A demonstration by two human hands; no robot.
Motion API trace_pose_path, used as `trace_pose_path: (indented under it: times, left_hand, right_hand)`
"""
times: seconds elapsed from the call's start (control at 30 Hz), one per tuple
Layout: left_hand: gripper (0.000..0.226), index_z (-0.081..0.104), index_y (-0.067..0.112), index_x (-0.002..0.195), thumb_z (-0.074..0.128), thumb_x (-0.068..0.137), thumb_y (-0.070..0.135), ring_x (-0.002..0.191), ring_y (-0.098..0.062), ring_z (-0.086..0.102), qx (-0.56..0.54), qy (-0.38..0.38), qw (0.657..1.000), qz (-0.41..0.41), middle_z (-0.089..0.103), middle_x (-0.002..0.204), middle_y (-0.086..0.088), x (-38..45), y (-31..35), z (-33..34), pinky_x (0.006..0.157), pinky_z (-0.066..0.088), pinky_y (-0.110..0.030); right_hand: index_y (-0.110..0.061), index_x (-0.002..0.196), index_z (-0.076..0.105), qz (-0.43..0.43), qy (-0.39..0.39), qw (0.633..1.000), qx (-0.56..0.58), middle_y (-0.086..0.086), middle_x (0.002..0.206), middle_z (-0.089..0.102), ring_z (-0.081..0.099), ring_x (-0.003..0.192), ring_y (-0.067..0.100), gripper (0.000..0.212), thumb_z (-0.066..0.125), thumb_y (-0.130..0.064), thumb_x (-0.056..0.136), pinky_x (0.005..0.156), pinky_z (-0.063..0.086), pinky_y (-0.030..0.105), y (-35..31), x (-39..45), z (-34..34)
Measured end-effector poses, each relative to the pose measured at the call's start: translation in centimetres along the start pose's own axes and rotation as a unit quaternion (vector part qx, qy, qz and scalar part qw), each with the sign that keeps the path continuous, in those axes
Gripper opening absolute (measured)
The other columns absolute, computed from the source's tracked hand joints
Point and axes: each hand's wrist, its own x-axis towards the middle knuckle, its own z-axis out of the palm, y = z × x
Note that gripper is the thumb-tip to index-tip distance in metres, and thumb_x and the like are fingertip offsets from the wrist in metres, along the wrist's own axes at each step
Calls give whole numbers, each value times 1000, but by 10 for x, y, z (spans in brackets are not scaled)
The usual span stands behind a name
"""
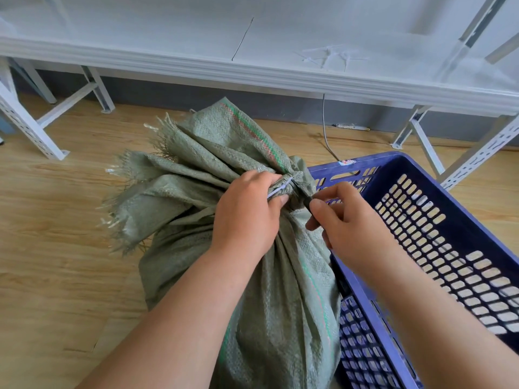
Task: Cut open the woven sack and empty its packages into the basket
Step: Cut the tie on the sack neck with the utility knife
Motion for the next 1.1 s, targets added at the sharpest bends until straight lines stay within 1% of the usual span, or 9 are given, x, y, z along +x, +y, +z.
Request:
trace_pose_path:
  times: [0.1,0.17,0.23,0.37,0.5,0.6,0.83,1.0,1.1]
  left_hand:
    - [30,65,18,117,64,88,25,109,-21,57,2,6,1000,1,63,115,0,-1,1,2,94,42,-33]
    - [30,65,17,117,64,88,25,110,-21,57,2,8,1000,3,63,115,0,-2,0,2,94,43,-33]
    - [30,65,17,117,64,88,25,110,-20,57,-4,6,1000,0,63,116,0,-2,-2,2,94,42,-32]
    - [31,63,20,118,65,87,24,110,-19,57,-22,8,1000,2,63,113,3,-3,-2,-1,93,42,-32]
    - [39,49,33,123,64,88,24,95,-16,57,-26,16,1000,7,54,94,11,-8,3,-5,79,40,-31]
    - [26,57,31,113,64,88,25,97,-18,59,-31,29,999,21,64,100,10,-7,0,-4,82,44,-35]
    - [17,64,25,101,69,85,30,93,-18,63,-53,26,997,-52,71,94,6,-3,1,-3,80,46,-34]
    - [17,64,18,101,69,85,20,93,-22,61,-19,40,999,23,69,95,2,-8,2,4,79,44,-34]
    - [17,65,18,99,70,83,17,93,-22,61,-1,51,996,68,69,96,2,-10,-1,5,78,43,-32]
  right_hand:
    - [-28,94,51,-34,27,998,-45,-4,75,72,51,53,7,5,54,-32,95,61,41,29,3,0,4]
    - [-21,95,53,6,4,999,46,-1,72,72,48,51,14,6,54,-27,96,54,39,30,0,1,4]
    - [-11,97,52,65,-49,983,167,4,69,69,44,50,18,10,52,-21,98,44,33,28,-2,2,0]
    - [-8,96,52,110,-130,953,250,13,76,66,42,50,17,13,48,-20,100,39,30,23,-4,3,-9]
    - [-7,99,53,104,-121,960,232,13,74,66,42,49,18,14,47,-20,101,39,31,23,-4,4,-8]
    - [-7,98,52,85,-108,964,227,11,72,67,43,50,18,14,47,-20,101,38,31,24,-2,4,-4]
    - [-10,99,53,34,-59,984,165,6,68,68,44,50,19,12,49,-21,99,42,32,26,4,3,7]
    - [-6,100,53,85,-77,977,181,6,65,68,43,47,18,14,48,-20,100,38,32,23,0,6,2]
    - [-4,105,53,133,-116,953,248,9,66,65,43,47,17,17,48,-20,101,36,31,21,-1,6,-2]
